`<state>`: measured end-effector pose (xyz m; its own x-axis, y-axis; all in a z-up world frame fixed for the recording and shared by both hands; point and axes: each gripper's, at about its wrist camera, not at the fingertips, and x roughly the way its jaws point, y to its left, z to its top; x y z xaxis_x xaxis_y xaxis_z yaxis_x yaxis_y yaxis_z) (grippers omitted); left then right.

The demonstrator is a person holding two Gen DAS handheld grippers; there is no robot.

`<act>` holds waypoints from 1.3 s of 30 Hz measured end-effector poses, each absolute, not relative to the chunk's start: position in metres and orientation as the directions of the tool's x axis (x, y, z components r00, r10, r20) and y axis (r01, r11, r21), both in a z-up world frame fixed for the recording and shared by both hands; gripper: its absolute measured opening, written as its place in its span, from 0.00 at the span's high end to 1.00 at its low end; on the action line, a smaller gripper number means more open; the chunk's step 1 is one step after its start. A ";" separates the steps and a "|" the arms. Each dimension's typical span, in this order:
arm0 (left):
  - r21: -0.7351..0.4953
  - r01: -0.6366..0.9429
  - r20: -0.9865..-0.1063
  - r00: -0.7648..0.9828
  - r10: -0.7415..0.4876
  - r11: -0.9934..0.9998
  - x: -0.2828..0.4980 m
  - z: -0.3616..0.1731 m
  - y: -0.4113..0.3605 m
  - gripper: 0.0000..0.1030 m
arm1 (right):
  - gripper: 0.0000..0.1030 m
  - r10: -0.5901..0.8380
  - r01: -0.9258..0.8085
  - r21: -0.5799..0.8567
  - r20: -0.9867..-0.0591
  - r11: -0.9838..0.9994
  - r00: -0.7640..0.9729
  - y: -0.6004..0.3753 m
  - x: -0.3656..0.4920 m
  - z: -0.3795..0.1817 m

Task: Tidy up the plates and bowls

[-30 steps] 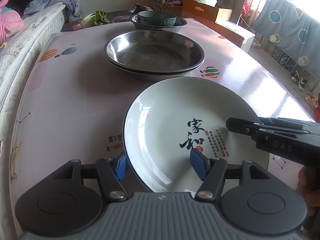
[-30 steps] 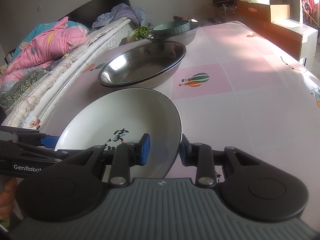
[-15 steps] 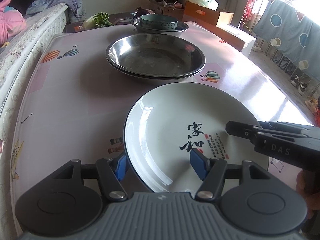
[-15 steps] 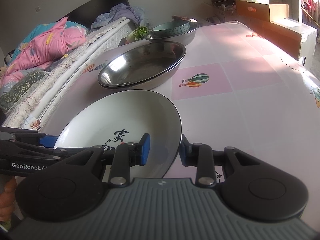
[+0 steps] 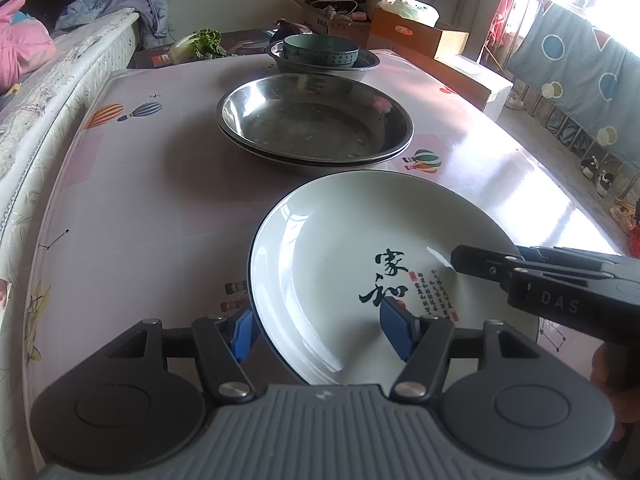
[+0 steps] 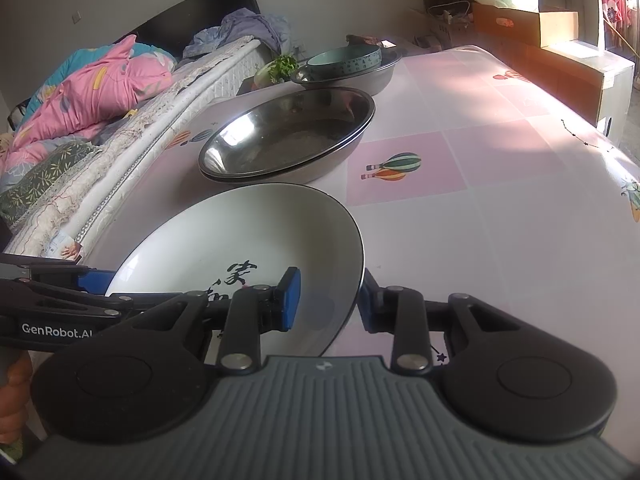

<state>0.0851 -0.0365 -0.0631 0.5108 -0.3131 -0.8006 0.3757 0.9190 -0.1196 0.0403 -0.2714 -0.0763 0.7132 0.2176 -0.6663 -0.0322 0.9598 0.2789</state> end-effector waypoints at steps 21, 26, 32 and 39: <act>-0.123 0.371 -0.793 0.522 -0.316 0.921 0.083 -0.058 -0.036 0.37 | 0.71 0.214 -0.030 0.279 -0.660 0.960 0.721 -0.271 0.039 -0.070; -0.123 0.370 -0.793 0.521 -0.316 0.921 0.083 -0.058 -0.036 0.37 | 0.71 0.214 -0.030 0.279 -0.659 0.960 0.721 -0.271 0.039 -0.070; -0.126 0.367 -0.791 0.524 -0.317 0.922 0.083 -0.056 -0.035 0.37 | 0.71 0.213 -0.031 0.278 -0.659 0.960 0.722 -0.271 0.039 -0.069; -0.129 0.363 -0.788 0.528 -0.318 0.923 0.083 -0.054 -0.034 0.37 | 0.71 0.214 -0.031 0.278 -0.659 0.960 0.722 -0.271 0.039 -0.069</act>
<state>0.0830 -0.0343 -0.0544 0.5278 -0.3178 -0.7877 0.3634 0.9227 -0.1288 0.0386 -0.2710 -0.0694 0.7215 0.2136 -0.6586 -0.0307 0.9602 0.2777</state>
